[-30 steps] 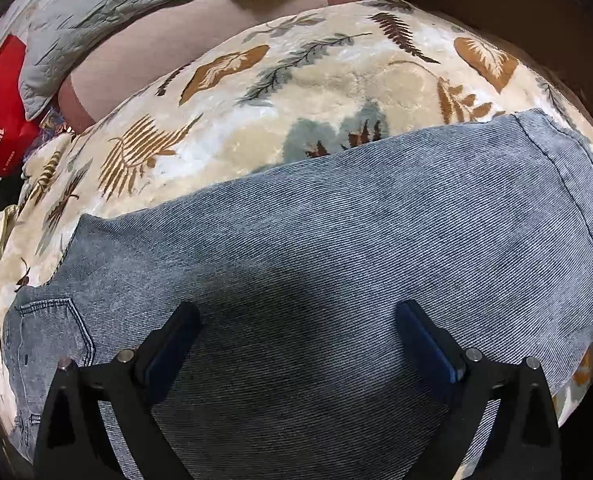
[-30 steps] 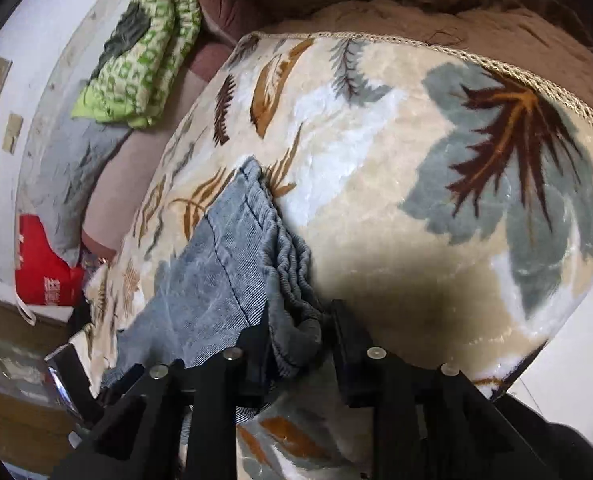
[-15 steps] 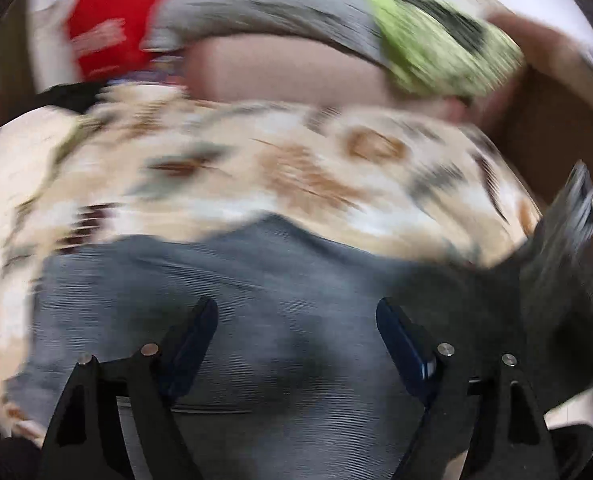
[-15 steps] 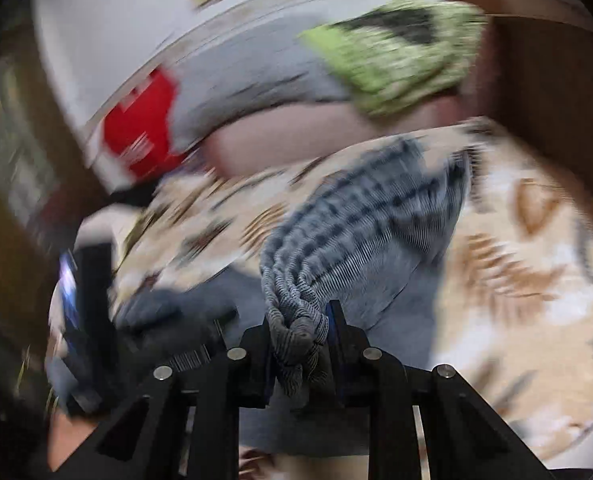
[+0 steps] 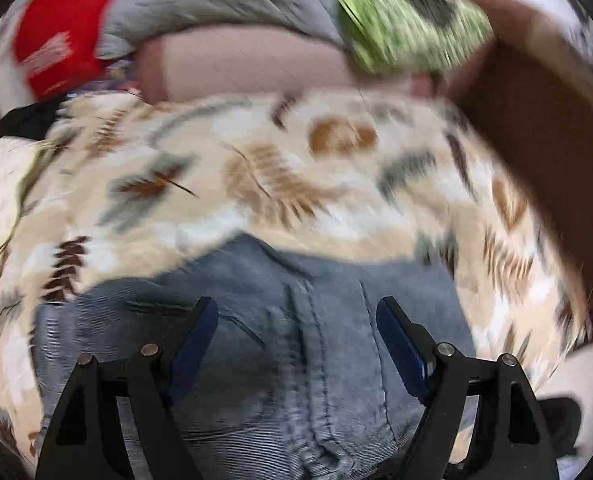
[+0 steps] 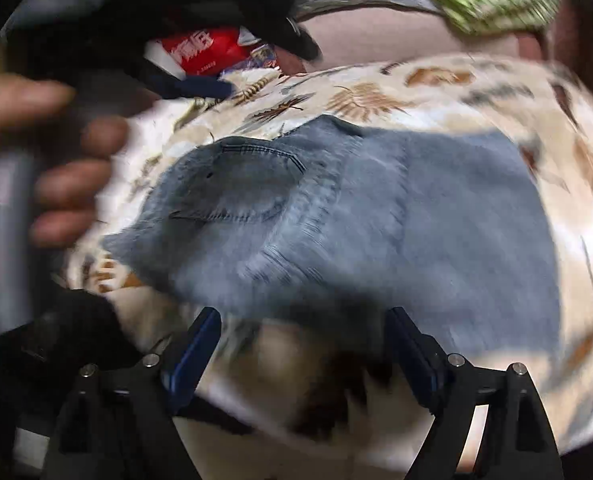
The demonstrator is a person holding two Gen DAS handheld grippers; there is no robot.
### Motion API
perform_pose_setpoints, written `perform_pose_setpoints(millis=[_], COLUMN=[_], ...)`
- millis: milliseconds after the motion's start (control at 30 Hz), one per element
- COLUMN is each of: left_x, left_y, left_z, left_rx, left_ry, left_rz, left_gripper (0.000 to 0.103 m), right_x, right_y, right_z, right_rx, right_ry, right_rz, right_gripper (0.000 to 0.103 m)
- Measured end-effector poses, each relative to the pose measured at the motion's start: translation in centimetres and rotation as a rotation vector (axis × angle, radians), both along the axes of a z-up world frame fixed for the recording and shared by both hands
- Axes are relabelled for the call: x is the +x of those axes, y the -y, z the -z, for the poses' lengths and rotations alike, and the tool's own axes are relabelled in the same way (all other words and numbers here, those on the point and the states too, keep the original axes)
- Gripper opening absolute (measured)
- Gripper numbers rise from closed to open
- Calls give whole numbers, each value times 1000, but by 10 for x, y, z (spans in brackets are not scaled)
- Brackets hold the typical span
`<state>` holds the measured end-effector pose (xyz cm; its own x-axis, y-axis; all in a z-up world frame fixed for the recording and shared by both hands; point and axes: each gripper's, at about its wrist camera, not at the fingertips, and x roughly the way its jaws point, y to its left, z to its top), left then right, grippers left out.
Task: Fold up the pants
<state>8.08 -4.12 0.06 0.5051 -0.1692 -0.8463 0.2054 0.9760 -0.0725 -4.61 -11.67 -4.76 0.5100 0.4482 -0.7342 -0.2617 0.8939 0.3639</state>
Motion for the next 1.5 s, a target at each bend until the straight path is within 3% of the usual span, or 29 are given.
perform_pose_setpoints(millis=[67,133,167,200,300,400,500,533,567,600,667,733,800,833,867,967,1100,1200,1267,1300,1367,1500], left_x=[0,-3,-7,-11,-15,-30,-40,-40,-39,-43,-46,-46,-46,-48,-48,-53,-50,-49,-52,-53,-57,-59], left_y=[16,22,20,19,16,13,8,7,7,6,5,4,3,3,3,2,5,4,3,3,4,5], left_z=[33,75,82,81,68,47,59,71,79,81,80,80,80,80,81,80,80,77,73,71,69,77], left_rx=[109,202,197,210,199,191,135,150,159,142,139,133,131,128,127,121,138,134,135,133,118,123], left_ry=[-52,-156,-121,-84,-83,-2,-54,-84,-95,-65,-55,-60,-56,-51,-45,-37,-47,-65,-59,-50,-32,-42], left_rz=[6,6,1,-10,-19,-26,-10,-7,-4,-10,-7,-2,5,5,7,4,4,-2,-1,-4,-2,4], left_gripper=[82,84,87,92,91,91,91,91,92,92,92,92,93,93,93,93,93,93,93,93,93,93], right_x=[-14,-19,-18,-14,13,54,115,137,155,172,191,204,208,209,208,202,209,202,187,176,151,95], right_y=[32,73,93,107,128,136,145,149,152,154,154,149,148,147,147,145,137,152,162,166,176,183], right_z=[-1,-5,-9,-14,-32,-44,-31,-18,-3,11,23,38,35,32,30,13,33,22,7,-2,-12,-5], right_rx=[54,114,140,150,129,99,105,114,121,130,99,149,137,120,106,65,-57,68,100,104,122,179], right_ry=[-37,-61,-58,-49,-26,3,-73,-133,-195,-258,-283,-375,-364,-350,-336,-237,-241,-210,-180,-164,-159,-217], right_rz=[74,196,249,283,327,307,275,274,269,269,250,189,172,164,163,212,235,270,283,278,277,241], right_gripper=[86,86,86,86,86,86,83,64,39,34,34,37,37,34,20,15,16,24,40,57,78,76])
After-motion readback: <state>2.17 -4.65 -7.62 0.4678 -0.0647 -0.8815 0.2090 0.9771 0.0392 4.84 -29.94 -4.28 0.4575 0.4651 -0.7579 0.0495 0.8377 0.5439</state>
